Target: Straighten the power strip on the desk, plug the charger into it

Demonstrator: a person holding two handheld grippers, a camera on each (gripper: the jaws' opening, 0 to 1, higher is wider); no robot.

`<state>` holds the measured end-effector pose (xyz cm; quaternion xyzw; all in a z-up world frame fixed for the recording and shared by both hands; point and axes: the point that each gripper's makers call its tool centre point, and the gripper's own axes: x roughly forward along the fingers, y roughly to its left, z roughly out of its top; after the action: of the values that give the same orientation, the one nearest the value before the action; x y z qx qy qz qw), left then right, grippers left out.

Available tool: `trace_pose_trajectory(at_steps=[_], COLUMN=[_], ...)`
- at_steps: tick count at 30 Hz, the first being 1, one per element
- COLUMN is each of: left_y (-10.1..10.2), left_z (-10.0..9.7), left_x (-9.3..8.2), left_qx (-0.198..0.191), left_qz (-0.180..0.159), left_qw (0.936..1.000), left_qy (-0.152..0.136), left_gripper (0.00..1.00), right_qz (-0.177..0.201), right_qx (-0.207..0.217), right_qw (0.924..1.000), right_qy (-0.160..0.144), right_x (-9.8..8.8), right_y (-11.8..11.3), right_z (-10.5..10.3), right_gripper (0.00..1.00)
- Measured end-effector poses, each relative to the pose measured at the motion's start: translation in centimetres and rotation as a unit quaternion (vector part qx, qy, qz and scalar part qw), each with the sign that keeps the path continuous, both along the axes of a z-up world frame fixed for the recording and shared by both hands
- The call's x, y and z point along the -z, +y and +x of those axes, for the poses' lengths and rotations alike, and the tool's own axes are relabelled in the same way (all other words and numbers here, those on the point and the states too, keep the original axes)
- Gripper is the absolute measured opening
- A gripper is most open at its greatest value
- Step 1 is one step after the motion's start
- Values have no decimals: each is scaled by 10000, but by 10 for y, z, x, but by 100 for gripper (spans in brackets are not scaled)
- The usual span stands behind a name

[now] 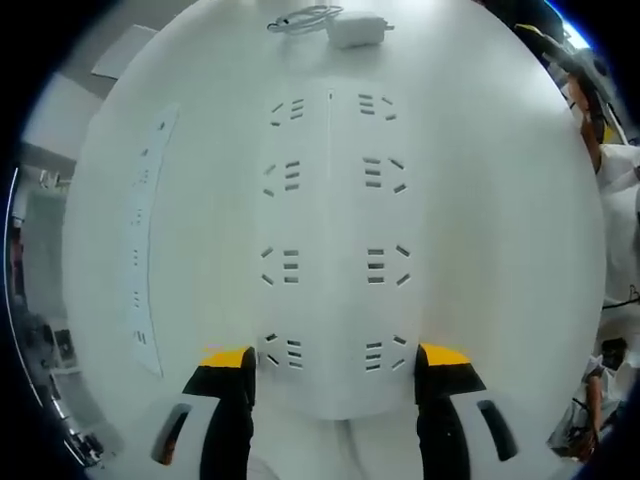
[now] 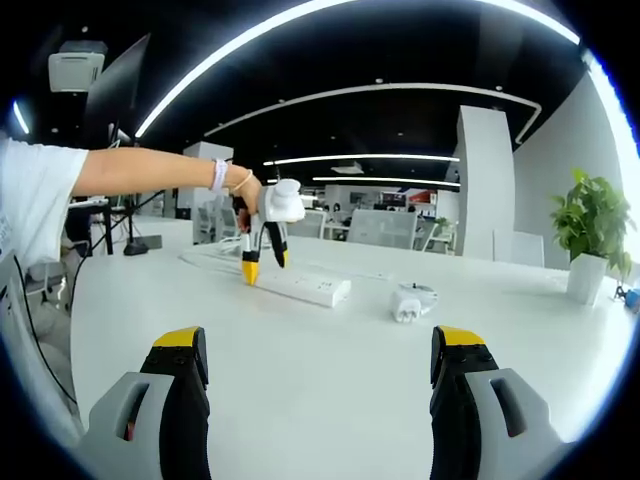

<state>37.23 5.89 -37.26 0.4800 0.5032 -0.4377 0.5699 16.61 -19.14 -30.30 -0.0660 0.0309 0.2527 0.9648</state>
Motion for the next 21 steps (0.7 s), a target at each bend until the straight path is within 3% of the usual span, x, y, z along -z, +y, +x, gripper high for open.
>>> trace_pose_trajectory(at_steps=[4, 10, 16, 21], left_y=[-7, -29, -49, -57], left_z=[-1, -11, -28, -49], left_x=[-11, -28, -44, -50], left_qx=[81, 200, 440, 388], left_qz=[-118, -633, -1343, -1933], left_qw=[9998, 9968, 9868, 9767], left_qy=[-116, -443, -794, -850], left_gripper=[79, 86, 98, 99], right_qz=[41, 69, 102, 158], right_qx=[12, 0, -15, 6], right_qw=[10000, 9999, 9999, 9997], right_qy=[-27, -76, -127, -192], right_x=[-3, -6, -9, -14], right_y=[-1, 0, 1, -2], right_z=[1, -2, -6, -9], right_gripper=[92, 92, 92, 92])
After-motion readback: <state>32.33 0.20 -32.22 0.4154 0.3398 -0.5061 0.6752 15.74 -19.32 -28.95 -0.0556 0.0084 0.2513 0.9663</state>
